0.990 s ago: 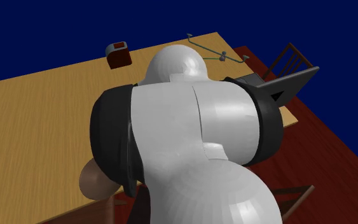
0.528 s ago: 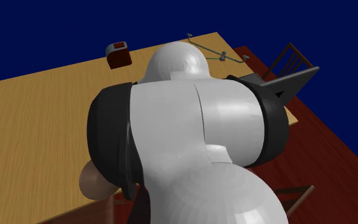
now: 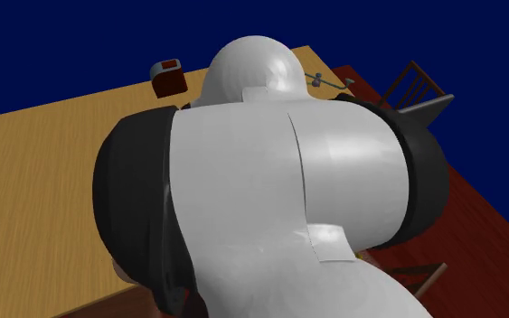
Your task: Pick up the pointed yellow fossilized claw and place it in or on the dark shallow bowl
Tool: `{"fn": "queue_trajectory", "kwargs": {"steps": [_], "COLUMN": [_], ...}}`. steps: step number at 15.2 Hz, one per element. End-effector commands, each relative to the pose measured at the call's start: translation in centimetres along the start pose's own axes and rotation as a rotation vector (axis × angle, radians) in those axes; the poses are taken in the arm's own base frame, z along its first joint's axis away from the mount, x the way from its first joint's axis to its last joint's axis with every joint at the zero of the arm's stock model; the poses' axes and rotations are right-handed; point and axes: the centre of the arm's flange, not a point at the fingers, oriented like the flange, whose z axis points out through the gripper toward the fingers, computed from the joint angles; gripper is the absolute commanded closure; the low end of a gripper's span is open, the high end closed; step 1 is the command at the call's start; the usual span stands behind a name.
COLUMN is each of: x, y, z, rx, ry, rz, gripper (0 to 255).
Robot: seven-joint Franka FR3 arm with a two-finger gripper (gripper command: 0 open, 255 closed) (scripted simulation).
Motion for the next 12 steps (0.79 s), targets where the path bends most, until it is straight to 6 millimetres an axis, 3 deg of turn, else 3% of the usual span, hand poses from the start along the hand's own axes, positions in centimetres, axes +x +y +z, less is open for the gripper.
{"fn": "queue_trajectory", "kwargs": {"steps": [1,12], "x": [-0.2,-0.9], "y": [0.0,0.1], "z": [-1.1,-6.8], "rx": [0.0,0.0], "ry": [0.0,0.0], "rz": [0.0,0.0], "gripper": [255,255]}}
